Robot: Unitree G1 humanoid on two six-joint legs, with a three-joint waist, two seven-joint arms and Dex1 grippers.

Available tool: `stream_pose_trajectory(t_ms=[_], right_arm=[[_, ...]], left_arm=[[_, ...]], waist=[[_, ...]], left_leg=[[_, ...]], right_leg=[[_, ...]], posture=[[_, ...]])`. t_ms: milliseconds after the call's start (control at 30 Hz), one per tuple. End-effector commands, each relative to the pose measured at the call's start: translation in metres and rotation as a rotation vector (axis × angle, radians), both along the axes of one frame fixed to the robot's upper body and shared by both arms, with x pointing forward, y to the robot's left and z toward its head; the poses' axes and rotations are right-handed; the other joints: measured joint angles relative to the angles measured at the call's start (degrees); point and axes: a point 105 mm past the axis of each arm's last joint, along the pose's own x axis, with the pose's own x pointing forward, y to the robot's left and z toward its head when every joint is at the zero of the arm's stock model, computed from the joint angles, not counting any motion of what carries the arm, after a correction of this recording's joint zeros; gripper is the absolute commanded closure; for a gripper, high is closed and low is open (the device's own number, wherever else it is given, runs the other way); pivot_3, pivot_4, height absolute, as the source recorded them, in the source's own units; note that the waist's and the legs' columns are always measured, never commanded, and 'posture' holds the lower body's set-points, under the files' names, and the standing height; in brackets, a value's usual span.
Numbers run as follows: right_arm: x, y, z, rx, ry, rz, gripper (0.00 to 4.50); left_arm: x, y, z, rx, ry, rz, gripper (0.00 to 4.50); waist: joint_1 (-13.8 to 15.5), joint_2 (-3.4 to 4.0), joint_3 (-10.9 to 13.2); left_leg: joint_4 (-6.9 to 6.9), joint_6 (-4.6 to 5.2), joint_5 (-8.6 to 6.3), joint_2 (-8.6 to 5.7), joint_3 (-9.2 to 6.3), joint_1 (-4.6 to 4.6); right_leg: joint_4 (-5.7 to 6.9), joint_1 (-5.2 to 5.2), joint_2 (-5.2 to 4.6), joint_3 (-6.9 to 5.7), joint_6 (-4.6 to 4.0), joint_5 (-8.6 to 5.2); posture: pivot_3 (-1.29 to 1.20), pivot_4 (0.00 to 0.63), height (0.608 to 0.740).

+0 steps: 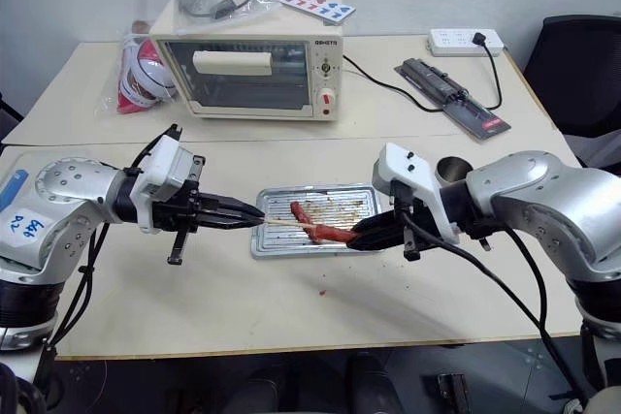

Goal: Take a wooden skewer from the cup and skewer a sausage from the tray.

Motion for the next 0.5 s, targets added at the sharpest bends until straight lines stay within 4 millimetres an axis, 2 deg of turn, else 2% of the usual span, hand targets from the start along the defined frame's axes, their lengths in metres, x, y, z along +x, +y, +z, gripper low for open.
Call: stream_pose_trajectory(t_ms=[33,500], right_arm=[[0.0024,0.0010,0.0046,0.004,-0.046,0.001,4.24],[0.0076,-0.0076,0.0033,0.000,-0.031,-0.031,4.24]], left_arm=[[-0.0059,-0.0035,0.0139,-0.020,-0.052,-0.030,4.50],[-0.0043,0.0026,0.0138,-0.002,-0.053,-0.016,4.50]], waist=[[-0.01,0.00,0.00],[-0.01,0.00,0.00]], left_leg=[[0.00,0.00,0.00,0.00,0.00,0.00],[0.03,0.00,0.00,0.00,0.00,0.00]], right_leg=[[0.00,0.00,0.00,0.00,0.00,0.00],[0.07,0.00,0.00,0.00,0.00,0.00]], posture=[[0.00,0.150,0.740],[0.00,0.150,0.740]])
